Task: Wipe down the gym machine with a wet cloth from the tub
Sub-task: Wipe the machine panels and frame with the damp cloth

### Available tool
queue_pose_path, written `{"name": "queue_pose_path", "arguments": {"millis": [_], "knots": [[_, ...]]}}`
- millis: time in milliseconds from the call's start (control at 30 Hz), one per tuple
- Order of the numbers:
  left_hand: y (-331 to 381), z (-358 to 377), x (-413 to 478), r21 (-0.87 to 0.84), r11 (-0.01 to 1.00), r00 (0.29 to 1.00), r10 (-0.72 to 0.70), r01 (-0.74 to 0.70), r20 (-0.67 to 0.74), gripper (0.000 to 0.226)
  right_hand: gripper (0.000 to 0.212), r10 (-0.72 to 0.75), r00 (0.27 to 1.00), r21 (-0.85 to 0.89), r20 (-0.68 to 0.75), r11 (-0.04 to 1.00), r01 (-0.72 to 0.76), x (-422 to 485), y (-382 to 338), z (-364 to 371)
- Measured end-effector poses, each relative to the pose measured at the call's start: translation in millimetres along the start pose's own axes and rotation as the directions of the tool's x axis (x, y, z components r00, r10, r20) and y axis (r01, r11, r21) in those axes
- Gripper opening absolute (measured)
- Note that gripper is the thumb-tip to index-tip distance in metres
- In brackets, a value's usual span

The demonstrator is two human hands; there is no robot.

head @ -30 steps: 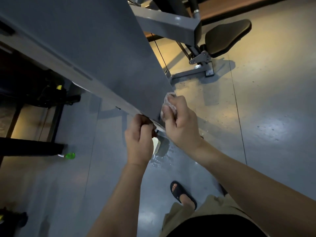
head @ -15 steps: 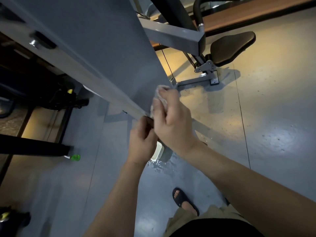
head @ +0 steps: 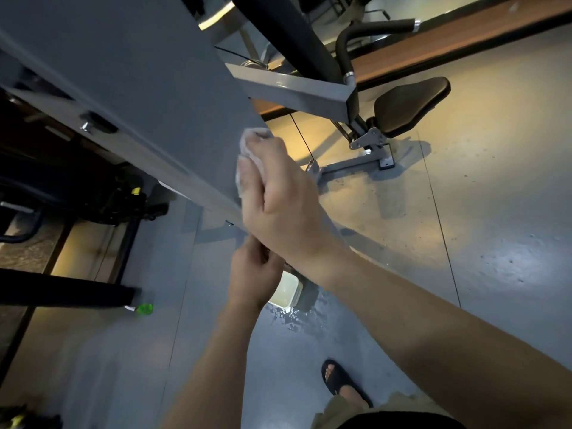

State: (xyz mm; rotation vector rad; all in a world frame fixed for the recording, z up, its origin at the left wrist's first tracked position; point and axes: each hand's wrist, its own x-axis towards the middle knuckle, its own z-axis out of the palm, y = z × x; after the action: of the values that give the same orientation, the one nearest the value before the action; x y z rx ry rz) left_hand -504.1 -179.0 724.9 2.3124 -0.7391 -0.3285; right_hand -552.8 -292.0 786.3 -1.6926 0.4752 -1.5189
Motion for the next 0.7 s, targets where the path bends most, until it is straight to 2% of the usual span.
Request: {"name": "queue_pose_path", "arguments": {"millis": [67, 167, 267, 400, 467, 533, 600, 633, 700], "knots": [[-2.1, 2.3, 1.3, 0.083, 0.995, 0.997, -0.05, 0.054, -0.057, 0.033, 0.022, -0.076, 0.997, 0.025, -0.034, 0.997, 0.077, 14.7, -6.0, 6.6], [-6.0, 6.0, 3.6, 0.127, 0.985, 0.988, -0.104, 0.118, -0.111, 0.021, 0.024, -0.044, 0.997, -0.025, -0.057, 0.999, 0.042, -0.9, 23.9, 3.0], [-13.8, 14.4, -0.6, 0.155, 0.982, 0.993, -0.102, 0.11, -0.055, 0.015, 0.024, 0.105, 0.994, -0.091, -0.037, 0.99, -0.108, -48.6, 72.5, -3.1], [-15.7, 34.0, -4.1, 0.136, 0.984, 0.991, -0.124, 0.116, 0.052, 0.018, 0.019, 0.332, 0.943, -0.122, 0.029, 0.937, -0.326, -107.5, 121.1, -7.1], [-13.8, 44.8, -3.1, 0.12, 0.986, 0.989, -0.126, 0.116, 0.082, 0.016, 0.016, 0.501, 0.861, -0.141, 0.083, 0.861, -0.488, -130.4, 143.0, -12.3], [-12.5, 53.9, -1.7, 0.096, 0.988, 0.987, -0.133, 0.124, 0.092, 0.015, 0.018, 0.68, 0.723, -0.204, 0.122, 0.73, -0.652, -152.2, 167.6, -18.4], [-15.8, 62.1, 0.2, 0.046, 0.988, 0.985, -0.151, 0.148, 0.08, 0.013, 0.021, 0.796, 0.591, -0.257, 0.13, 0.603, -0.755, -164.9, 186.6, -23.6], [-19.0, 65.9, -0.6, 0.029, 0.987, 0.985, -0.159, 0.158, 0.071, 0.013, 0.021, 0.825, 0.549, -0.268, 0.134, 0.563, -0.781, -167.2, 190.0, -26.0], [-26.4, 74.9, -4.9, 0.011, 0.99, 0.989, -0.143, 0.142, 0.039, 0.017, 0.013, 0.832, 0.532, -0.244, 0.155, 0.554, -0.796, -166.5, 185.7, -28.6]]}}
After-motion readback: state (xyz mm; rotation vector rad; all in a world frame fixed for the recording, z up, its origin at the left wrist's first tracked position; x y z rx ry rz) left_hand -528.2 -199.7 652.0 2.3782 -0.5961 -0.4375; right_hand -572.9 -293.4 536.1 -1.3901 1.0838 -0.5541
